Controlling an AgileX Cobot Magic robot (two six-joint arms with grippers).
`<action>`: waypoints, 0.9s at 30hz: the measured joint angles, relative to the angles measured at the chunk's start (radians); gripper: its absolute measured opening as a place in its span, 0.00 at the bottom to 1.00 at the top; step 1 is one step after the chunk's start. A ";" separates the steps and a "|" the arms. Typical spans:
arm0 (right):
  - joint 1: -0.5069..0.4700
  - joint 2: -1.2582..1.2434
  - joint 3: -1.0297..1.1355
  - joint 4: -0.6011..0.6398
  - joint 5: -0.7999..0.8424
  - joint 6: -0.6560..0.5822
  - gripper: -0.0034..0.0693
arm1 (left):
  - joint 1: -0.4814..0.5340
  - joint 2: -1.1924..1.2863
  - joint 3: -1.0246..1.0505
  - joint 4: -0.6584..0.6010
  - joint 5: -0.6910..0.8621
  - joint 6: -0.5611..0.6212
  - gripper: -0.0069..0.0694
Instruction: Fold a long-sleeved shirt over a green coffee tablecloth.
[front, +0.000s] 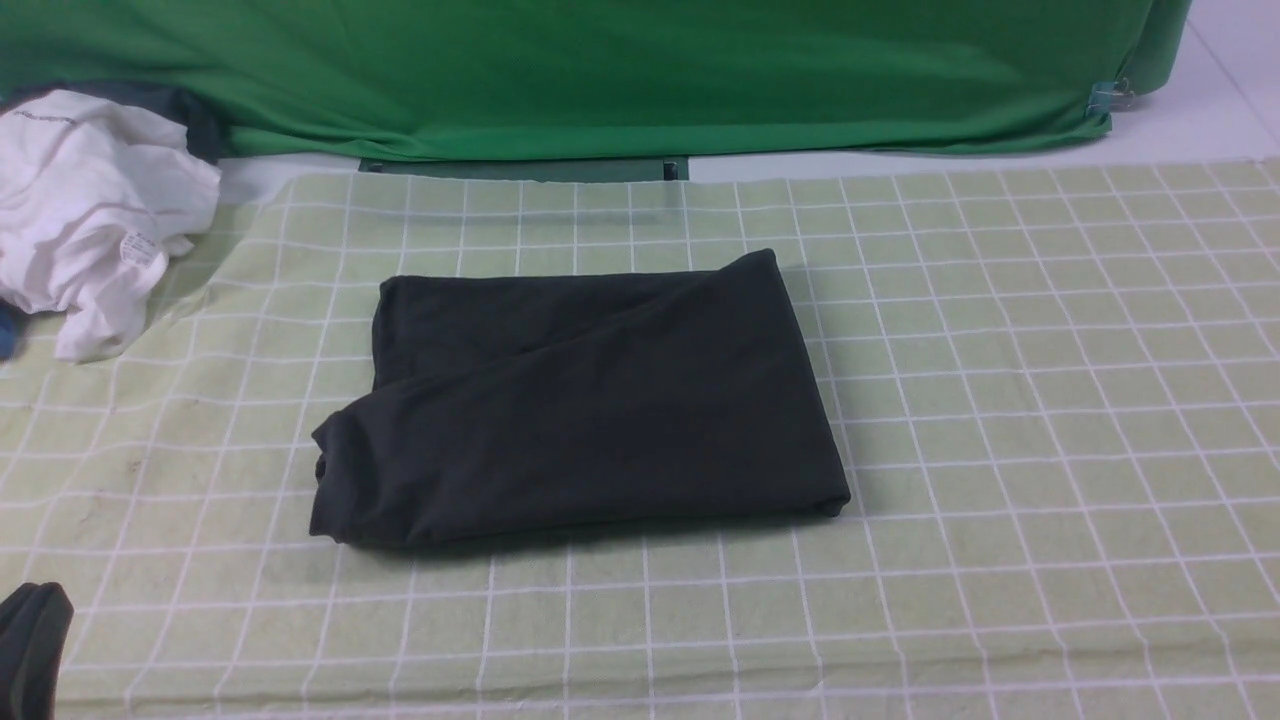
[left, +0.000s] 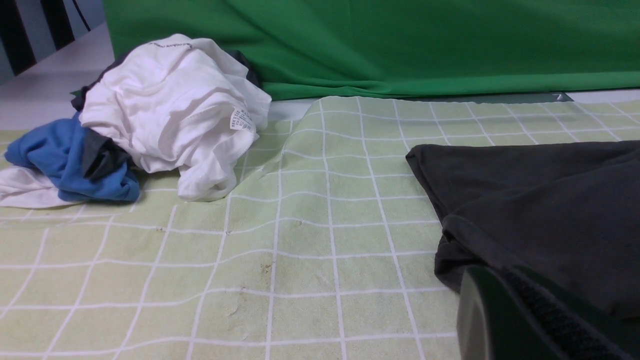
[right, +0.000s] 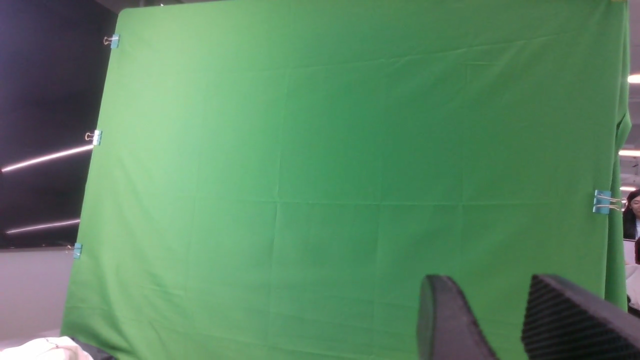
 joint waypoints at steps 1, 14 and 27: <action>0.000 0.000 0.000 0.000 0.000 0.000 0.37 | 0.000 0.000 0.000 0.000 0.000 0.000 0.11; 0.000 0.041 0.009 -0.273 0.111 0.289 0.37 | 0.000 0.000 0.000 0.002 0.001 0.000 0.11; -0.187 0.022 0.018 -0.285 0.448 0.174 0.37 | 0.000 0.000 0.000 0.002 0.001 0.000 0.11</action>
